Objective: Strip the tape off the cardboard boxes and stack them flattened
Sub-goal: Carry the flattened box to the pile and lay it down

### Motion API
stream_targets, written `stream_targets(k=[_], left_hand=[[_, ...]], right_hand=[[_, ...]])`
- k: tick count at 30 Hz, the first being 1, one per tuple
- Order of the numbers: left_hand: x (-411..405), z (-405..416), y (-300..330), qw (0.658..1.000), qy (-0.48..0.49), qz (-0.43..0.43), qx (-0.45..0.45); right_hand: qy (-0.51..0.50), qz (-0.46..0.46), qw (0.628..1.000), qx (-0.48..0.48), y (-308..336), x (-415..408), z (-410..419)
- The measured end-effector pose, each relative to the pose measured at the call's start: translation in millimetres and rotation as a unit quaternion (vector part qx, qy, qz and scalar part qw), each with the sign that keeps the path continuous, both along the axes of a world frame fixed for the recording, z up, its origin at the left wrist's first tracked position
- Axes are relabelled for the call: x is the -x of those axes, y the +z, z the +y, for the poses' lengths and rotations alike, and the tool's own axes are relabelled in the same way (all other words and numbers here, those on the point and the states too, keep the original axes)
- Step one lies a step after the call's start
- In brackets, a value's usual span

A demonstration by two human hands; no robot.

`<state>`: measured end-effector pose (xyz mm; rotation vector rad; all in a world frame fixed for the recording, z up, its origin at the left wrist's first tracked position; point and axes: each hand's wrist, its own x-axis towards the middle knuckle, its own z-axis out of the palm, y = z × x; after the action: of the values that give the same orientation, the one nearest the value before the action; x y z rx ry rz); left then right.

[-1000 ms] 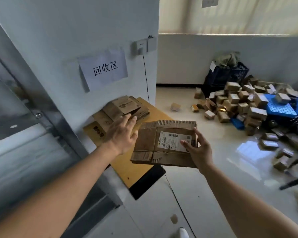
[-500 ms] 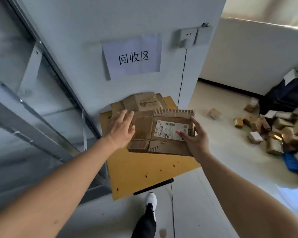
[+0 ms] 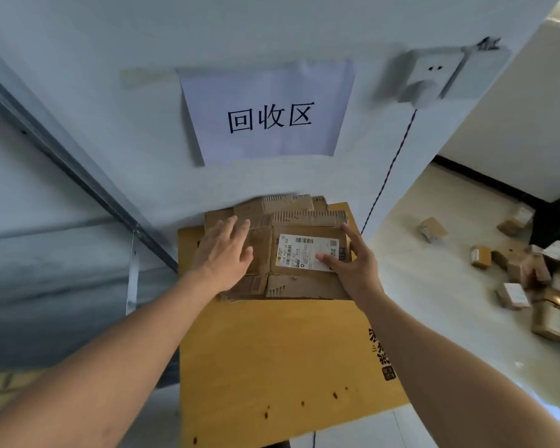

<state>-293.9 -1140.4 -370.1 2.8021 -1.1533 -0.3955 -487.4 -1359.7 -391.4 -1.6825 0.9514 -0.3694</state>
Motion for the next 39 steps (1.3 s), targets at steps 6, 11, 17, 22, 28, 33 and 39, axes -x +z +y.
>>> stream_targets(k=[6, 11, 17, 22, 28, 33, 39], left_hand=[[-26, -17, -29, 1.000, 0.016, 0.005, -0.017], [-35, -36, -58, 0.999, 0.025, 0.026, 0.007], [-32, -49, -83, 0.997, 0.006, 0.083, 0.000], [-23, -61, -89, 0.992, 0.035, 0.122, -0.020], [-25, -68, -96, 0.989, 0.045, 0.131, -0.060], [-26, -68, -106, 0.984, 0.069, 0.155, -0.047], [-22, -66, -118, 0.989, 0.076, 0.118, -0.040]], right_hand=[[0.051, 0.021, 0.998, 0.009, -24, -62, -28], [0.085, 0.038, 0.996, 0.012, -53, -93, -49], [0.134, 0.102, 0.981, 0.097, -71, -104, -57], [0.197, 0.273, 0.902, 0.269, -62, -113, -58], [0.356, 0.299, 0.819, 0.337, -58, -129, -30], [0.382, 0.343, 0.809, 0.286, -70, -133, -8], [0.380, 0.355, 0.795, 0.312, -76, -131, -4]])
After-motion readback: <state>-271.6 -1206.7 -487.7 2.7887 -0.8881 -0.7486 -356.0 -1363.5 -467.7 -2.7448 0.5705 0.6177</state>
